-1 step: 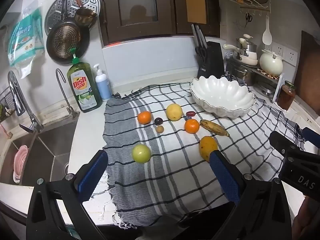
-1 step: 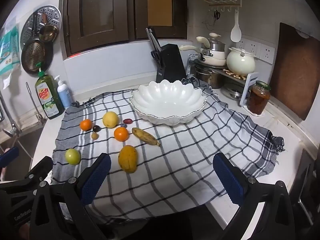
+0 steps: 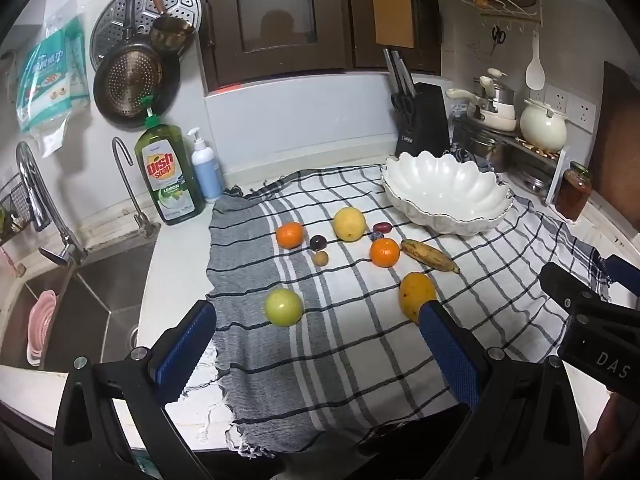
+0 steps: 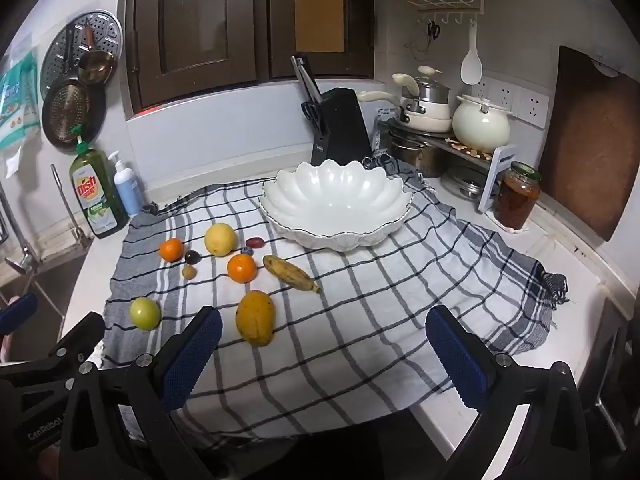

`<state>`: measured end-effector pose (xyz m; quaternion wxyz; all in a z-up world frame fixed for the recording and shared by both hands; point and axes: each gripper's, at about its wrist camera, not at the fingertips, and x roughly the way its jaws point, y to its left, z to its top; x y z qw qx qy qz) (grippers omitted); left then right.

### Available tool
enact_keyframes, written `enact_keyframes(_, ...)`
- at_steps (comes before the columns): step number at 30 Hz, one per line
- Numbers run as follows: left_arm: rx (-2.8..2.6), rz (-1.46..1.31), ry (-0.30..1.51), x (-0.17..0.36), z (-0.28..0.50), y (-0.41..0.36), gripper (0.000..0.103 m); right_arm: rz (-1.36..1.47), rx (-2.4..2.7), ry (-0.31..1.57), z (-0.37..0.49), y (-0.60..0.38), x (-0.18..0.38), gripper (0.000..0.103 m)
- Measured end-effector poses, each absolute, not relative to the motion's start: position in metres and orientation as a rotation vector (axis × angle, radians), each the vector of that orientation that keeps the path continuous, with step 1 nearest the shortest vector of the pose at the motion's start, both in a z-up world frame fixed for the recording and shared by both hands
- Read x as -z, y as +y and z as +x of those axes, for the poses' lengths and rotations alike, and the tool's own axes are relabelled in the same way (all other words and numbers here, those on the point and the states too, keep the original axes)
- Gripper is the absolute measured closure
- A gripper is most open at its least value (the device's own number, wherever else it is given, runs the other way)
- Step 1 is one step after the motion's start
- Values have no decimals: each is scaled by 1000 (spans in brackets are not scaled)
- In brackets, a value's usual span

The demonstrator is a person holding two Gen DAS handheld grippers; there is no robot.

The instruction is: Organize fruits

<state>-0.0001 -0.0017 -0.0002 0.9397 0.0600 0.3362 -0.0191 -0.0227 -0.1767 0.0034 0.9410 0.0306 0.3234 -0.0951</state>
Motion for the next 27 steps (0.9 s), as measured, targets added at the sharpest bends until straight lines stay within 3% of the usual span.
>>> enact_keyframes(27, 56, 94, 679, 2, -4, -4, 0, 61, 207, 663, -22, -176, -3, 0)
